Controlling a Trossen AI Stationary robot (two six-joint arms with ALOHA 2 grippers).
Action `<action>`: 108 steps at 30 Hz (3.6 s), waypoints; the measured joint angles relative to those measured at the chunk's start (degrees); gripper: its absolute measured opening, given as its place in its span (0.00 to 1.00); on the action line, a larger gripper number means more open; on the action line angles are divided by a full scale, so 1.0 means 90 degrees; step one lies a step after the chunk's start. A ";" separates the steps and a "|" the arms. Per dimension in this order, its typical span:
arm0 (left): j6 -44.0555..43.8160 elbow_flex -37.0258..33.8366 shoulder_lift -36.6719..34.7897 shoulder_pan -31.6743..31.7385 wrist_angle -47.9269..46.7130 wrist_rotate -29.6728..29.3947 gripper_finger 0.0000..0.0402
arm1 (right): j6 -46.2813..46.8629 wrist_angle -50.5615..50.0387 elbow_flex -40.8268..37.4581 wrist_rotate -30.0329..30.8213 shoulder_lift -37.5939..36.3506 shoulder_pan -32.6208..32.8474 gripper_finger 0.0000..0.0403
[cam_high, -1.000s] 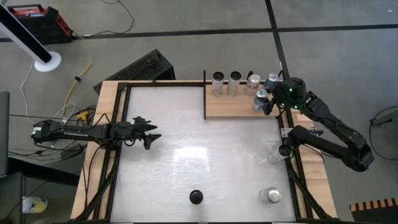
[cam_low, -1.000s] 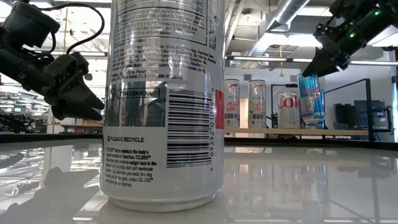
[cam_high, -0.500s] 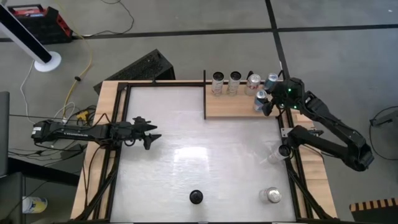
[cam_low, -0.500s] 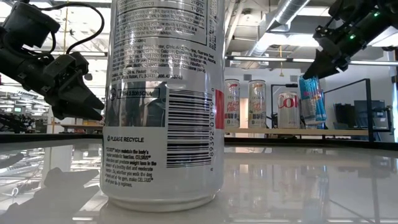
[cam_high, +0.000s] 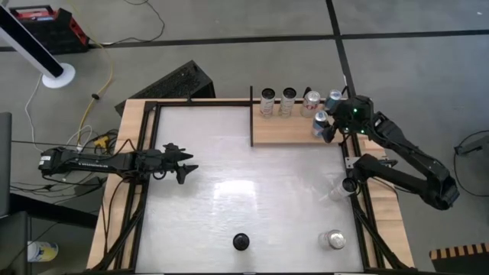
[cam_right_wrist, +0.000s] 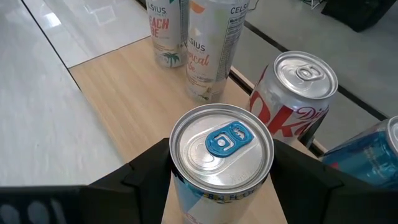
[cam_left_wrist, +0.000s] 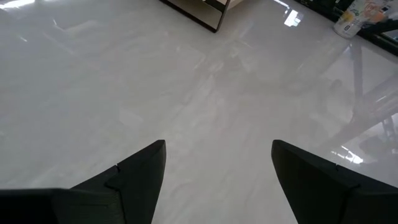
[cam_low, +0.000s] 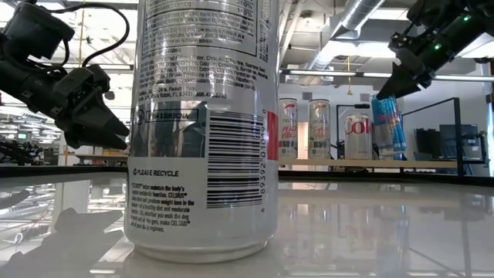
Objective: Place canned beverage on shelf
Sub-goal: Put the blue soda can on the shelf aligned with the other blue soda can
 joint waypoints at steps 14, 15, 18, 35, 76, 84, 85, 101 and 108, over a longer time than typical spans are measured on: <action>0.0000 0.0000 -0.0001 0.0000 -0.0002 0.0019 0.69 | -0.0056 -0.0094 -0.0005 0.0000 0.0032 0.0000 0.73; 0.0000 0.0000 -0.0002 0.0000 -0.0002 0.0019 0.69 | -0.0056 -0.0097 -0.0005 0.0000 0.0032 0.0000 0.73; 0.0000 0.0000 -0.0002 0.0000 -0.0001 0.0019 0.69 | -0.0058 -0.0059 -0.0005 0.0007 0.0027 0.0000 0.74; -0.0069 0.0000 -0.0001 0.0000 -0.0002 0.0015 0.69 | 0.0337 -0.0108 0.0553 -0.0006 0.0018 0.0007 0.75; 0.0000 0.0000 -0.0001 0.0000 0.0000 -0.0004 0.69 | 0.3830 -0.2434 0.2042 0.3777 0.2046 0.2665 0.75; -0.0002 0.0000 -0.0002 0.0000 0.0000 -0.0002 0.69 | 0.3482 -0.2419 0.2042 0.3843 0.2236 0.2771 0.75; -0.0002 0.0000 0.0000 0.0000 0.0000 -0.0002 0.69 | 0.3464 -0.2414 0.2040 0.3830 0.2270 0.2771 0.75; -0.0001 -0.0002 0.0000 0.0000 -0.0002 0.0012 0.69 | 0.3275 -0.2438 0.2038 0.3760 0.2441 0.2405 0.85; 0.0000 0.0000 -0.0001 0.0000 -0.0001 0.0011 0.69 | 0.3414 -0.2449 0.2038 0.3500 0.2487 0.2365 0.86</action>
